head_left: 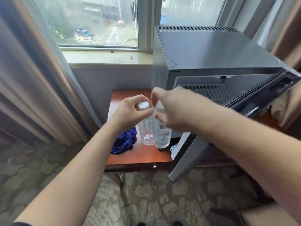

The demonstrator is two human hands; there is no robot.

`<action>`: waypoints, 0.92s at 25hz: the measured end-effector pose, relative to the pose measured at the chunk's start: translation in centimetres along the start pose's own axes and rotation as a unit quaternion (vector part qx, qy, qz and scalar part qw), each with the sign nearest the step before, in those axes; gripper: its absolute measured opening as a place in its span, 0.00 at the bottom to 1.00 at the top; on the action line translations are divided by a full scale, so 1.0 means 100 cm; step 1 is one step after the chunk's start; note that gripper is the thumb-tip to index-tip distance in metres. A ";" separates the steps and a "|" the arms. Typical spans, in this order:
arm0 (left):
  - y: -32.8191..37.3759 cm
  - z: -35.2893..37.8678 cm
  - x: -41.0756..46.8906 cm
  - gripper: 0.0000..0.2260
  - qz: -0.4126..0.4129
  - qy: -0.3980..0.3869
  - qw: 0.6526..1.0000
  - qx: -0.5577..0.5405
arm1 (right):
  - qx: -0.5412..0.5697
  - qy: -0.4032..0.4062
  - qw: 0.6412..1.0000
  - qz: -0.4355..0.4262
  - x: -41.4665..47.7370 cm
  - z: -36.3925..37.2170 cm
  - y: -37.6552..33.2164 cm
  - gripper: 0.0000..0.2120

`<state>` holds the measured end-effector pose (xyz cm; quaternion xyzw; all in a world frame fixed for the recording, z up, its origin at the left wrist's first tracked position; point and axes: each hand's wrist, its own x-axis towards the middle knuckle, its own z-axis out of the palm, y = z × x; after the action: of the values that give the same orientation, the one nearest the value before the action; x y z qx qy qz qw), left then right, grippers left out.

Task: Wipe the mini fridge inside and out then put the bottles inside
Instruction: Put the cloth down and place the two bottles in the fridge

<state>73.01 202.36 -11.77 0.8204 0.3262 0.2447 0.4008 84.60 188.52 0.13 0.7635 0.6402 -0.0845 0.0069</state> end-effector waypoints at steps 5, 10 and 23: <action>0.027 0.006 0.006 0.06 0.077 -0.099 0.991 0.037 | -0.012 -0.122 0.992 0.018 0.026 -0.026 0.057 0.14; 0.036 0.049 0.008 0.09 0.095 -0.105 0.987 0.076 | 0.020 -0.156 0.985 0.069 0.013 0.001 0.084 0.12; 0.007 0.113 0.004 0.11 -0.003 -0.036 0.993 0.109 | 0.069 -0.220 0.924 0.305 0.008 0.025 0.097 0.15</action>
<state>81.03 196.75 -17.47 0.8662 0.3390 0.1769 0.3217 93.88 187.24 -3.37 0.8824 0.3518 -0.2880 0.1208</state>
